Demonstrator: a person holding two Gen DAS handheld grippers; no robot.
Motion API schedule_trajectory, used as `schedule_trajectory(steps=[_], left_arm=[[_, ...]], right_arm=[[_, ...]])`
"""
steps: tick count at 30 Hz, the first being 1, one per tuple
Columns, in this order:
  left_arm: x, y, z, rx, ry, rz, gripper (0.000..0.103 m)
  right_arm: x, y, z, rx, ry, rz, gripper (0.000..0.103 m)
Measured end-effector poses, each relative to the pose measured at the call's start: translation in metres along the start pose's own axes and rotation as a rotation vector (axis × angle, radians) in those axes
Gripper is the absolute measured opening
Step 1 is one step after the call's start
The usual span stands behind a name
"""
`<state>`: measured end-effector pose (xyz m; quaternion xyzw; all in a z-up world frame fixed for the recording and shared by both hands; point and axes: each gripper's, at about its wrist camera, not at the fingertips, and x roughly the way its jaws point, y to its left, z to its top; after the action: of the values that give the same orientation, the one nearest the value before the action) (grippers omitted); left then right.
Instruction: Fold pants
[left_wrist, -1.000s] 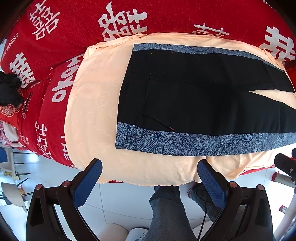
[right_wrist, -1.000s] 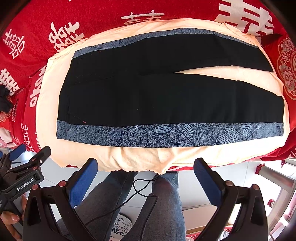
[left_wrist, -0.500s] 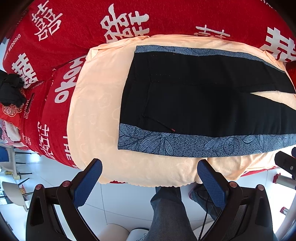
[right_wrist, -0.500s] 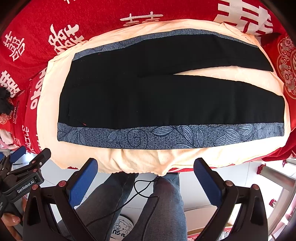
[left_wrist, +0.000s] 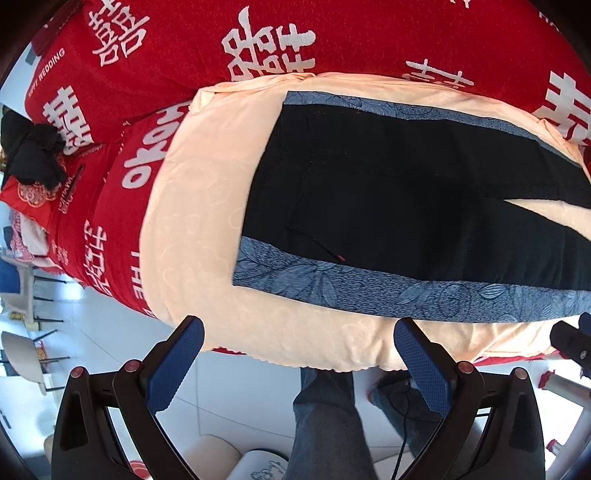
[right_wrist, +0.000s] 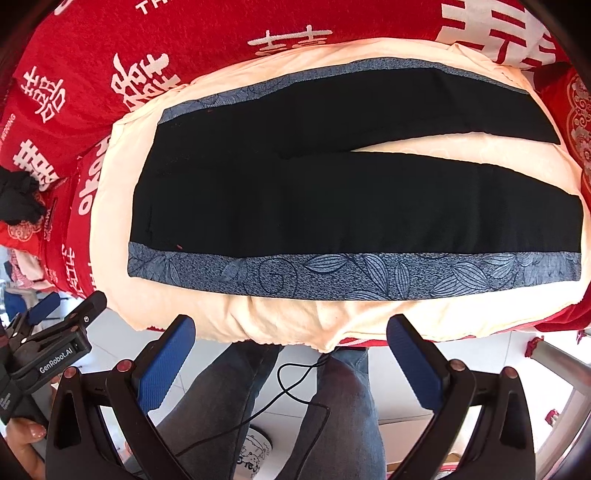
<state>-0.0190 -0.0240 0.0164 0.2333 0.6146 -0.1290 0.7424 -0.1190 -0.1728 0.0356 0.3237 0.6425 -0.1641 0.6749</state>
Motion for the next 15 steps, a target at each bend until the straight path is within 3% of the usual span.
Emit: schedule_trajectory(steps=[4, 7, 15], left_arm=[[0.007, 0.003, 0.002, -0.032, 0.004, -0.036, 0.103], [0.018, 0.016, 0.005, -0.096, 0.011, -0.120, 0.103], [0.077, 0.066, -0.002, -0.218, -0.002, -0.349, 0.103]], right_arm=[[0.001, -0.005, 0.003, 0.002, 0.010, 0.027, 0.103], [0.005, -0.007, 0.005, 0.037, 0.011, 0.108, 0.103], [0.062, 0.017, -0.004, 0.094, 0.032, 0.487, 0.103]])
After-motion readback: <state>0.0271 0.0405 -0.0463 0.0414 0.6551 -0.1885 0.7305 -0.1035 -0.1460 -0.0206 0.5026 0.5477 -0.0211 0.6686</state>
